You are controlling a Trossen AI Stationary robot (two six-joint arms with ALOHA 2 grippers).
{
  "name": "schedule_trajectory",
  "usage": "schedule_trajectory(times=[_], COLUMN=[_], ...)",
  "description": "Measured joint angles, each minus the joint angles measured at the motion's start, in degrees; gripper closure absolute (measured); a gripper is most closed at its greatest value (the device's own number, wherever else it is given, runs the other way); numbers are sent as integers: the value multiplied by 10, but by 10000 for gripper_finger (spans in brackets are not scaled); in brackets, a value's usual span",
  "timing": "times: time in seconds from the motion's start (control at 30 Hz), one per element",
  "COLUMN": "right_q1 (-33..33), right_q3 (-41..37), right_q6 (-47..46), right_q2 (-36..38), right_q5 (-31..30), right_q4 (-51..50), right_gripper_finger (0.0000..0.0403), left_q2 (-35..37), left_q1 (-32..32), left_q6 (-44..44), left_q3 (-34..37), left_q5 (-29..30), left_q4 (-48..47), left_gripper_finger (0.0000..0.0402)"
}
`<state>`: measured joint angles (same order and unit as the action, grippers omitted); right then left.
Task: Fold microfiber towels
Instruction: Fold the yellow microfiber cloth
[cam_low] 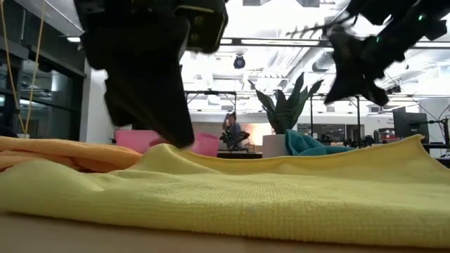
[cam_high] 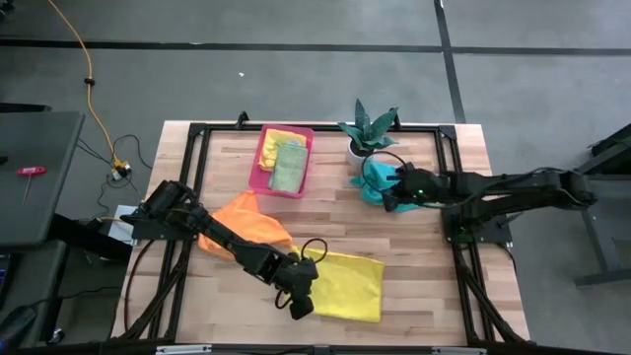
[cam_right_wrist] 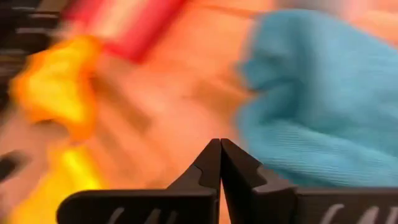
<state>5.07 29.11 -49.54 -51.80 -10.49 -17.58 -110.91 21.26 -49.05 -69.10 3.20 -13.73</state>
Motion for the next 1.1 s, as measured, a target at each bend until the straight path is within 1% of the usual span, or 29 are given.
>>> schedule_trajectory(times=[0.07, 0.17, 0.23, 0.3, 0.37, 0.4, 0.43, 0.5, 0.57, 0.63, 0.7, 0.77, 0.87, 0.9, 0.97, 1.07, 1.1], right_q1=[-25, -75, -116, -162, -212, -234, -258, -302, -338, -373, -391, -417, -440, -450, -464, -487, -487], right_q3=[0, 0, 0, 1, 1, 6, 15, 40, 88, 134, 188, 226, 276, 287, 312, 333, 343], right_q6=[2, 22, 43, 58, 61, 60, 56, 46, 45, 37, 30, 25, 18, 15, 12, -11, -17], right_q2=[13, 16, 15, 5, -3, -13, -25, -43, -83, -117, -168, -206, -272, -288, -328, -370, -388], right_q5=[23, 37, 38, 22, -10, -26, -40, -66, -88, -96, -96, -80, -47, -41, -34, -31, -30], right_q4=[30, 92, 124, 160, 167, 167, 158, 109, 72, -8, -44, -98, -109, -127, -120, -124, -107], right_gripper_finger=[403, 403, 403, 403, 403, 403, 403, 403, 403, 403, 403, 403, 403, 403, 403, 403, 403], left_q2=[22, 63, 91, 125, 145, 158, 170, 183, 202, 203, 206, 196, 183, 172, 164, 138, 137], left_q1=[-9, -17, -16, -2, 15, 26, 35, 49, 63, 72, 83, 91, 98, 98, 100, 101, 102], left_q6=[32, 96, 151, 211, 257, 274, 280, 277, 267, 245, 230, 229, 248, 259, 281, 300, 308], left_q3=[1, 1, -1, 1, 0, 8, 20, 47, 87, 110, 130, 129, 131, 129, 130, 123, 126], left_q5=[0, 9, 12, 22, 33, 45, 52, 58, 52, 30, 11, 9, 24, 25, 24, 15, 14], left_q4=[-22, -50, -40, -60, -52, -63, -69, -35, -36, -1, -5, 1, -5, 13, 7, 31, 13], left_gripper_finger=[401, 401, 401, 401, 401, 401, 401, 401, 401, 401, 401, 401, 401, 401, 401, 401, 401])
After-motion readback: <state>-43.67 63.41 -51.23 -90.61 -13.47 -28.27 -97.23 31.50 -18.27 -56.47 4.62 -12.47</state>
